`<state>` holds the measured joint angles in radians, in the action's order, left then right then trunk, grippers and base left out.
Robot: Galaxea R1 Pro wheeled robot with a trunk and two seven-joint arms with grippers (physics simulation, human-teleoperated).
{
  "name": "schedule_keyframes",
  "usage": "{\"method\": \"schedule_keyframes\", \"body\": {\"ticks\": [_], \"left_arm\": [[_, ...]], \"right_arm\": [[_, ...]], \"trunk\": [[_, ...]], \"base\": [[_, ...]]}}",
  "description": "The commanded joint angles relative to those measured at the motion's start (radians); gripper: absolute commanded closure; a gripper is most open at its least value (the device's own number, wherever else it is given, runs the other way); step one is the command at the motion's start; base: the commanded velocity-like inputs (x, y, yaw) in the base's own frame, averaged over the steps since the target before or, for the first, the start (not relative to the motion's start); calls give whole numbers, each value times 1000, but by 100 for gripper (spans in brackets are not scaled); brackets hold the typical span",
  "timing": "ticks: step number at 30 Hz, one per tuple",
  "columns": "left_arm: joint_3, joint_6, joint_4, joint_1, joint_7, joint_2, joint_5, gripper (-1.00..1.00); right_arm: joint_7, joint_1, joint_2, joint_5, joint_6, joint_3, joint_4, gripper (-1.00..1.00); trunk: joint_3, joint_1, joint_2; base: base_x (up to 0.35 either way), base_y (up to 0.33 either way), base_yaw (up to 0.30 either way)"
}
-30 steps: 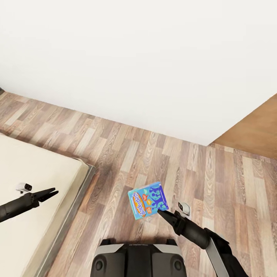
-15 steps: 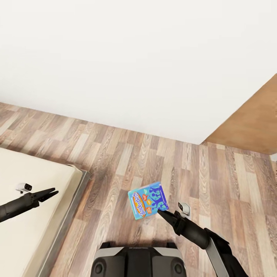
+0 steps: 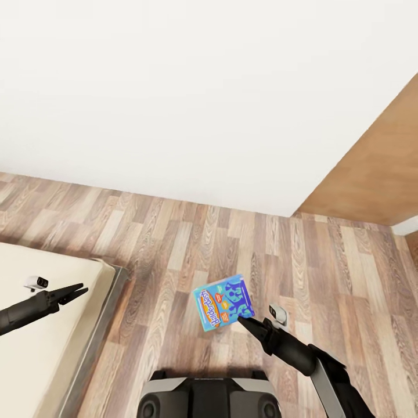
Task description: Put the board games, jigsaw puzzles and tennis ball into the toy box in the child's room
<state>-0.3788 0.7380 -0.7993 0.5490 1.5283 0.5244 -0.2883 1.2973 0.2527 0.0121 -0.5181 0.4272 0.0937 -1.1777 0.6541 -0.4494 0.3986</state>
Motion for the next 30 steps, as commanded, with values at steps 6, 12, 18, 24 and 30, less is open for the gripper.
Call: {"method": "schedule_keyframes", "body": {"ticks": [6,12,18,24,30], "left_arm": [[0,11,0,0,4,0,0,-100],[0,11,0,0,4,0,0,-100],[0,11,-1,0,4,0,0,-100],[0,11,-1,0,4,0,0,-100],[1,11,-1,0,4,0,0,-100]], "right_arm": [[2,0,0,-4,10,1,0,100],[2,0,0,-4,10,1,0,100],[2,0,0,-4,10,1,0,100],[2,0,0,-3,10,1,1,100],[2,0,0,-4,10,1,1,100]], "trunk": [[-8,-1,1],[-18,-1,1],[-27,-1,1],[-36,-1,1],[-46,-1,1]], "base": [[0,0,-154],[0,0,-154],[0,0,-154],[0,0,-154],[0,0,-154]]}}
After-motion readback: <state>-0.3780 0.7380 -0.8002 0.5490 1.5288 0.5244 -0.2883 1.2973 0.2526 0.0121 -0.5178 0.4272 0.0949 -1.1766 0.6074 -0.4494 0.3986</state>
